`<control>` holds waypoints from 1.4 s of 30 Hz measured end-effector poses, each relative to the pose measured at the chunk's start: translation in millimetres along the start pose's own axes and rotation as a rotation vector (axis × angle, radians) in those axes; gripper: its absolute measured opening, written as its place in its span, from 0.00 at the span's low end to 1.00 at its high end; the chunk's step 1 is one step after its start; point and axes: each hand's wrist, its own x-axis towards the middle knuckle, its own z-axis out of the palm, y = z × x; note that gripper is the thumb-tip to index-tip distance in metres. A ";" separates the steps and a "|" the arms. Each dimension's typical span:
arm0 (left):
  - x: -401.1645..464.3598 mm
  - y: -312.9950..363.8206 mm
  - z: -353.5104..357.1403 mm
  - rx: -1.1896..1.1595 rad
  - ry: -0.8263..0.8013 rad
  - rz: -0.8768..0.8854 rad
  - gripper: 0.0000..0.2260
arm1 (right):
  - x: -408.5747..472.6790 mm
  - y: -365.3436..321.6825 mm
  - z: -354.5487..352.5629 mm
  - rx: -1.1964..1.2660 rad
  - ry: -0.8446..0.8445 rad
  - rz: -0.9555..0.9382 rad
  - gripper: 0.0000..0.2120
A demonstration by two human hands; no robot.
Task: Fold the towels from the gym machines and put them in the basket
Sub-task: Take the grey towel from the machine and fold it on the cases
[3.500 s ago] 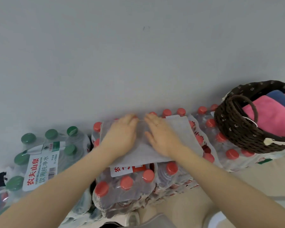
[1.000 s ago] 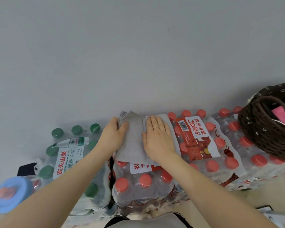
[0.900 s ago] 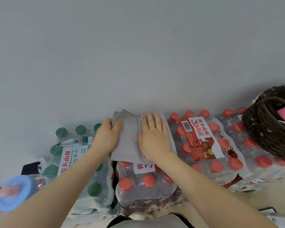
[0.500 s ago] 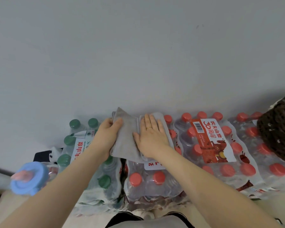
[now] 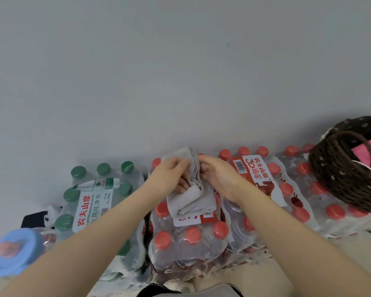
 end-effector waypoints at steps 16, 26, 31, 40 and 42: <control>29.5 -22.5 -12.3 1.175 -0.332 0.377 0.49 | -25.8 24.6 -25.6 -0.833 -0.137 -0.059 0.46; 41.0 -18.4 -27.4 0.640 -0.422 0.289 0.23 | -32.8 38.1 -25.8 -1.483 0.011 -0.674 0.07; 40.1 -23.6 -35.3 0.842 -0.382 0.359 0.18 | -35.1 28.5 -26.3 -1.572 -0.111 -0.693 0.13; 29.2 -13.3 -29.1 0.854 -0.281 0.301 0.37 | -34.8 46.6 -37.9 -1.646 0.193 -0.774 0.18; 25.9 -11.7 -29.0 0.826 -0.361 0.286 0.45 | -39.9 41.3 -43.0 -1.311 0.322 -0.652 0.19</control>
